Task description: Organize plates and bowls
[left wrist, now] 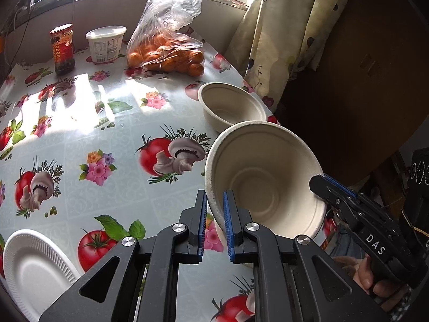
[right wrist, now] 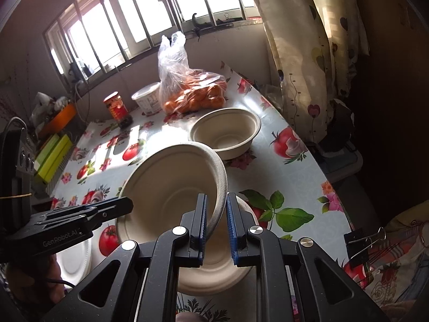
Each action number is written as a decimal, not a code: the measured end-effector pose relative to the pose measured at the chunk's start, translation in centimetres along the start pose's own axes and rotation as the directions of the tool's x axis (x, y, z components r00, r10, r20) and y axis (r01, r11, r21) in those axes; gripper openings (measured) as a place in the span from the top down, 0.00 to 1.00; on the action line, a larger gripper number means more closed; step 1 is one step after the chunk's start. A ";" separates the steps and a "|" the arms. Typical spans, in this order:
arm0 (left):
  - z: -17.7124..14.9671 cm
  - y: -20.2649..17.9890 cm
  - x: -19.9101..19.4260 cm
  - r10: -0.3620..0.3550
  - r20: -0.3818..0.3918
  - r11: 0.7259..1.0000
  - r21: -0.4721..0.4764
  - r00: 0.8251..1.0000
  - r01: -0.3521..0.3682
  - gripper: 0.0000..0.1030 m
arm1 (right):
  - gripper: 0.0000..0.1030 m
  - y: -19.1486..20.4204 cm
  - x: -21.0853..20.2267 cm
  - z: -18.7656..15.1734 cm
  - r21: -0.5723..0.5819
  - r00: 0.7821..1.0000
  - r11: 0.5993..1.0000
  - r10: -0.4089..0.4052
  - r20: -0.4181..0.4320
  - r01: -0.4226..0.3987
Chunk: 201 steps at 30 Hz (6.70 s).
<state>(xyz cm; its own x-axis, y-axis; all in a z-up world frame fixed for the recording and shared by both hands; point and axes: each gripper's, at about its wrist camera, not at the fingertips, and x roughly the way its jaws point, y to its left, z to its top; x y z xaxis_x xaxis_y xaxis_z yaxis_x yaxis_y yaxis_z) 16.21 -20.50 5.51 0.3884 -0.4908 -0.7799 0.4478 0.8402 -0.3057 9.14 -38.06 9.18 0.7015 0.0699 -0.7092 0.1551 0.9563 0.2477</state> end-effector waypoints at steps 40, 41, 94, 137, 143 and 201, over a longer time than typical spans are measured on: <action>-2.1 -1.4 3.4 0.004 -0.095 1.000 0.018 0.995 -0.002 0.87 | 0.86 -2.5 1.4 -3.8 0.042 0.996 0.997 -0.060 -0.072 0.064; -2.1 -1.4 3.5 0.003 -0.096 1.000 0.018 0.995 -0.001 0.87 | 0.86 -2.5 1.4 -3.8 0.041 0.996 0.997 -0.061 -0.072 0.064; -2.2 -1.5 3.5 -0.010 -0.097 1.000 0.029 0.995 0.012 0.76 | 0.70 -2.7 1.7 -4.3 0.052 0.996 0.996 -0.065 -0.066 0.068; 7.0 -0.6 3.9 0.092 0.015 0.991 0.101 0.996 -0.093 0.76 | 0.64 -4.8 3.4 4.7 0.019 0.998 0.999 -0.048 -0.029 0.049; 9.3 -0.3 4.5 0.090 0.031 0.991 0.100 0.995 -0.093 0.76 | 0.64 -5.1 4.9 6.4 0.008 0.998 0.999 -0.041 -0.046 0.041; 12.8 1.5 12.2 0.043 -0.081 0.999 0.004 0.996 -0.043 0.87 | 0.84 -6.4 14.8 10.0 0.006 0.987 1.000 -0.020 -0.156 0.021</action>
<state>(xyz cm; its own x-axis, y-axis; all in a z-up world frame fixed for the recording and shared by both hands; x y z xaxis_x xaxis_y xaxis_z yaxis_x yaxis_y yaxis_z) 31.92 -28.15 2.49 0.3407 -0.4338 -0.8341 0.4338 0.8596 -0.2699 25.50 -46.01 3.67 0.5808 0.0941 -0.8086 0.1745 0.9558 0.2366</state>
